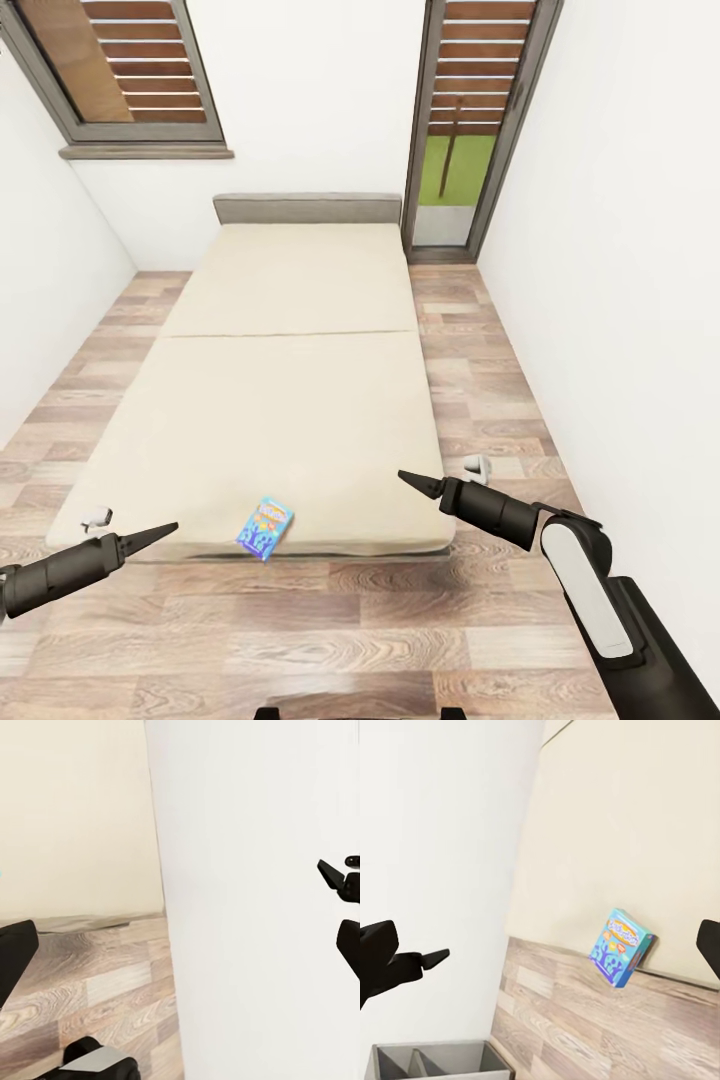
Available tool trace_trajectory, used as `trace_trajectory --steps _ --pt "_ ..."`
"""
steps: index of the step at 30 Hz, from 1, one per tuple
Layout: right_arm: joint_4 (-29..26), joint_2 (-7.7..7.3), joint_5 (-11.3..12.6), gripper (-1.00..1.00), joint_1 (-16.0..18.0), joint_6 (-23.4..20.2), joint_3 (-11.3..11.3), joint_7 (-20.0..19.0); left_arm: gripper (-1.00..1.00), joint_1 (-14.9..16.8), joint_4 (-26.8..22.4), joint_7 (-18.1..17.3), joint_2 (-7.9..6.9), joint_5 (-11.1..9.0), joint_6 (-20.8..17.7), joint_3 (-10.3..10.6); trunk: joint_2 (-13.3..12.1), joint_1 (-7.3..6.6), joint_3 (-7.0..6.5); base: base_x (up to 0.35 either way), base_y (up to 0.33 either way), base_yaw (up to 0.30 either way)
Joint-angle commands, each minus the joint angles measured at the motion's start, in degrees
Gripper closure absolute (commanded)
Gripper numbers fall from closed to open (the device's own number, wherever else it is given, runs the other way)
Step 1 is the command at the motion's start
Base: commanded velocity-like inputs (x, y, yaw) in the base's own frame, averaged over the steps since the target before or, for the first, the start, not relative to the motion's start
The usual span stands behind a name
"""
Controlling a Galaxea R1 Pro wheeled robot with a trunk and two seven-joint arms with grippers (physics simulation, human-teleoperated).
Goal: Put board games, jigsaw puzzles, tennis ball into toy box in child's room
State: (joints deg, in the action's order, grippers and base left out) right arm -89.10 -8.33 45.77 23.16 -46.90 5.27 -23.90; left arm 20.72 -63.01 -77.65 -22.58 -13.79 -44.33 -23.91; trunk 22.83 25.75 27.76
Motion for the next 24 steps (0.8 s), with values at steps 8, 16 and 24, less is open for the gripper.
trace_trajectory --steps 8,16,24 --pt "-0.02 0.03 -0.06 -1.0 0.04 -0.12 0.08 -0.09 -1.0 0.03 -0.01 -0.37 -0.01 -0.1 0.66 -0.17 0.09 0.03 -0.68 0.0 0.0 0.0" --pt "0.0 0.06 -0.07 -1.0 0.04 -0.08 0.09 -0.09 -1.0 0.03 -0.01 -0.34 -0.01 -0.1 0.73 -0.21 0.09 0.03 -1.44 0.0 0.0 0.0" --pt "0.0 0.01 -0.07 -1.0 0.04 0.67 0.16 -0.09 -1.0 0.03 -0.01 -0.17 -0.01 -0.1 0.72 -0.12 0.09 0.03 -2.19 0.0 0.0 0.0"
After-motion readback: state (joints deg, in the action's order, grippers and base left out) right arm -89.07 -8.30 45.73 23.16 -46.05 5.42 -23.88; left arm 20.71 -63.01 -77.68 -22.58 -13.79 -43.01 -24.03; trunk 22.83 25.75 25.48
